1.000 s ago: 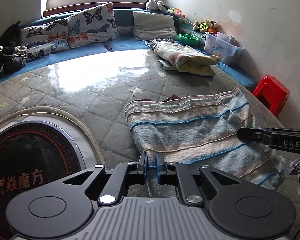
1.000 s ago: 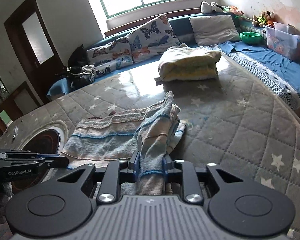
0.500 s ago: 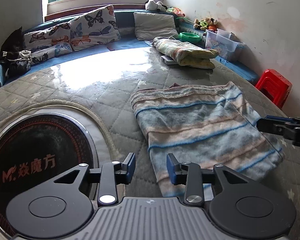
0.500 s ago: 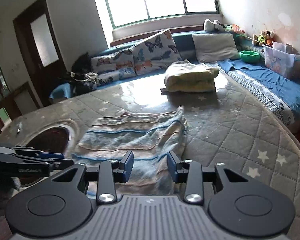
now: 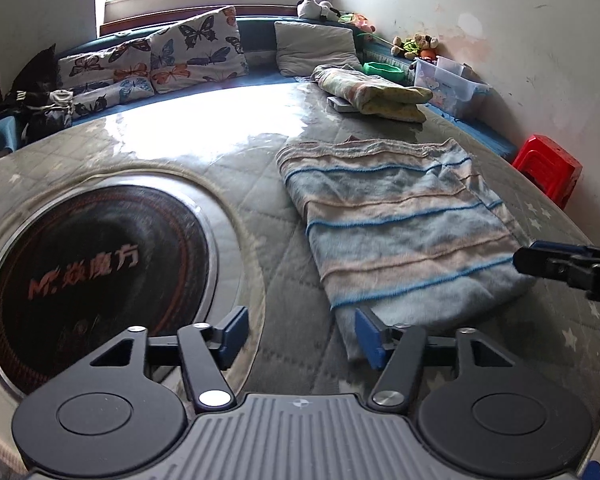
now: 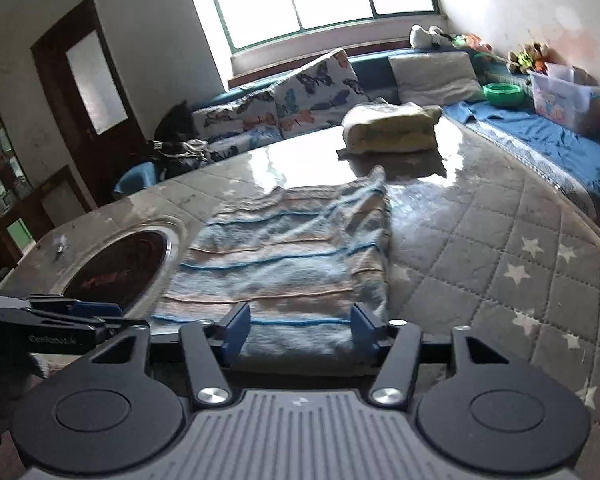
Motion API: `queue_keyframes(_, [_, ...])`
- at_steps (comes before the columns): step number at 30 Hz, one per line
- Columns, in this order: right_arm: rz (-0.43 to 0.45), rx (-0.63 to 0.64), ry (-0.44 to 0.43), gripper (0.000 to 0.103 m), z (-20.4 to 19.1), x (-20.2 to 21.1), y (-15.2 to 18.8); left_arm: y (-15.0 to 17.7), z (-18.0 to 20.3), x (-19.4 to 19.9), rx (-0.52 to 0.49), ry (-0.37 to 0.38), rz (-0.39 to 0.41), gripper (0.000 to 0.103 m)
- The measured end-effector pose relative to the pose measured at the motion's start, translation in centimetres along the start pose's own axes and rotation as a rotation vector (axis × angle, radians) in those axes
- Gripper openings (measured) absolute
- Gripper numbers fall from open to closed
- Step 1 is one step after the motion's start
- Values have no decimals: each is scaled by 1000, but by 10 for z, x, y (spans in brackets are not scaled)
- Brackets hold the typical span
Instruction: Fold clothes
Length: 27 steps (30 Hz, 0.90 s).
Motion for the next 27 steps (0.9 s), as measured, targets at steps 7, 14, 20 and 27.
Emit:
queue_keyframes(7, [21,10,17,87,-18,8,20,24,-3,8,5,4,1,84])
queue_keyframes(14, [48,-9,46,103,-31,19,44,45,-8,18,1,2,8,98])
queue_keyframes(20, [38,6,109,103,-45,23,60,61,-9,27,-9,-4,25,103])
queue_keyframes(27, [34,-25,124,103,-48,27,76,74,-12,35,2,-27,36,103])
Point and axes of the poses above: each gripper's, at about its wrist camera, not at the fingertips, and x roughly against the way its jaws point, z to its right, y to its underside, the point moved 1 cm from there along -x, roughly the way its jaws point, and after that the axes turned 12 degrees about -z, right-handed, at the moved point
